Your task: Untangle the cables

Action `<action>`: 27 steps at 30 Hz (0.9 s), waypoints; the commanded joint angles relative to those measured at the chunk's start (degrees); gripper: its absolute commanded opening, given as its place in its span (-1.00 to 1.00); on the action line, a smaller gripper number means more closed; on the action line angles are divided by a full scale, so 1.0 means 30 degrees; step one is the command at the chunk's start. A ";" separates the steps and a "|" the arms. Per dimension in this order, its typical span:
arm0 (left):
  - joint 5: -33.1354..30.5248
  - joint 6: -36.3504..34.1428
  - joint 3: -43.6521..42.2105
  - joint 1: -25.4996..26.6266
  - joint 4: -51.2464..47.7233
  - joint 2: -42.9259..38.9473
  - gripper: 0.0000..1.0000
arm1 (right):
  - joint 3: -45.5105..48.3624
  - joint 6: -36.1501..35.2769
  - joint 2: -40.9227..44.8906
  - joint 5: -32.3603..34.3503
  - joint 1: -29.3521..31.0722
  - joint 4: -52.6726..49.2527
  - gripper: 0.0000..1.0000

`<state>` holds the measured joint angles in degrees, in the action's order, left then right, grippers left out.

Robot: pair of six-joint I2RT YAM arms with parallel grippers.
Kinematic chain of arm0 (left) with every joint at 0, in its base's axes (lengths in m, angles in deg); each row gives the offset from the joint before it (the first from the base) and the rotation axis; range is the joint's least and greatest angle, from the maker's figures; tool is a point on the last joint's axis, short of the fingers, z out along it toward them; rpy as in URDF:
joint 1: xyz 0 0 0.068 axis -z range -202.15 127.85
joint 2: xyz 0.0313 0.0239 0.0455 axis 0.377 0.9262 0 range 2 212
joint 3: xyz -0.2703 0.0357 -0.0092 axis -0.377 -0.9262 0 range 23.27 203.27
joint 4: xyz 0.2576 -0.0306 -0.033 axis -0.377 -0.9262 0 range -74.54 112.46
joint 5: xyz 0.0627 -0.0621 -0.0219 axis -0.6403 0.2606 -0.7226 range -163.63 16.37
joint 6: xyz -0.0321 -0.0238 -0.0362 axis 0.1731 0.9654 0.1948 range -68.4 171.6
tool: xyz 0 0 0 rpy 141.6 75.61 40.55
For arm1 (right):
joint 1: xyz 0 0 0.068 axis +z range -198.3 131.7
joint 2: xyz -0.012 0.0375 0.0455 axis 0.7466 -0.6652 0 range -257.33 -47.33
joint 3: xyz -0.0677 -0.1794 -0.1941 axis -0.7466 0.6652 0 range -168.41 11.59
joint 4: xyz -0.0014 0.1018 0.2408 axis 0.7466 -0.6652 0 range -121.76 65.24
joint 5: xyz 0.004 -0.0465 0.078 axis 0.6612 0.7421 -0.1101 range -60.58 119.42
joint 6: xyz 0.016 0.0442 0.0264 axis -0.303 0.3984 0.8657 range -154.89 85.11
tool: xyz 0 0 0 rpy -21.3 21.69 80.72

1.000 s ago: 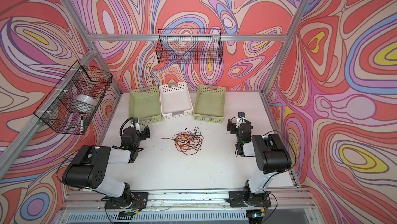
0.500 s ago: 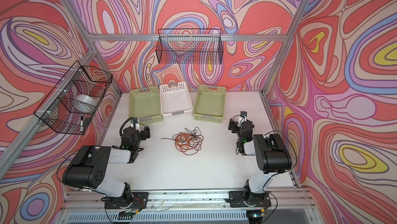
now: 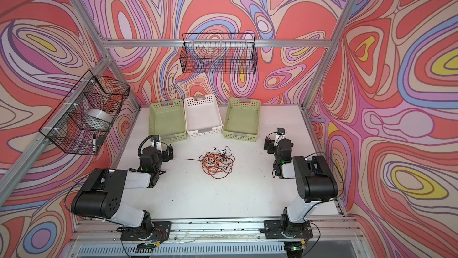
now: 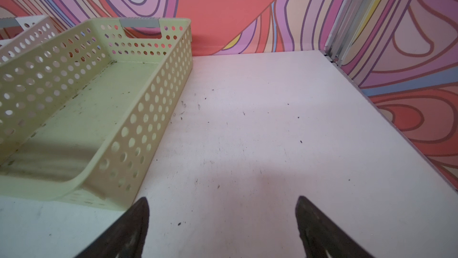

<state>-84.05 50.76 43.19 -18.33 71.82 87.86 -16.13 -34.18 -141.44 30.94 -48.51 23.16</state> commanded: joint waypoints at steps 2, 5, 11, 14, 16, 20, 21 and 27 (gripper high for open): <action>0.0328 0.0055 0.1203 0.0047 -0.4032 -0.3735 0.97 | -0.1275 -0.0426 0.2554 -0.0821 0.0244 -0.3364 0.84; 0.0854 0.1215 0.2250 0.0048 -0.7673 -0.6332 0.98 | -0.2092 -0.0498 0.4076 -0.1798 0.1016 -0.5590 0.80; 0.3127 0.6662 0.5783 0.0076 -1.6540 -0.9104 0.92 | -0.6172 -0.2329 0.5244 -0.3963 0.6199 -1.3087 0.73; 0.4609 0.9397 0.6424 0.0076 -1.9048 -0.9373 0.92 | -0.8147 -0.2638 0.4383 -0.4541 0.9417 -1.5648 0.72; 0.5684 1.0929 0.6554 0.0062 -2.0017 -0.9323 0.91 | -0.9317 -0.2722 0.3074 -0.5028 1.1249 -1.6730 0.74; 0.6981 1.3392 0.6248 0.0091 -2.0405 -0.9257 0.89 | -1.2078 -0.2504 -0.0698 -0.4724 1.4103 -1.8502 0.81; 0.7144 1.3658 0.6161 0.0091 -2.0431 -0.9296 0.89 | -1.2577 -0.2387 -0.1558 -0.4463 1.4609 -1.8609 0.81; 0.7580 1.4236 0.5811 0.0226 -2.0439 -0.9189 0.89 | -1.5250 -0.1046 -0.5426 -0.3418 1.5216 -2.0425 0.76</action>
<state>-63.48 89.62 61.51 -18.03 12.98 60.17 -58.43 -39.93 -154.96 18.18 -2.28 -32.00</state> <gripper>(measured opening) 0.944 0.887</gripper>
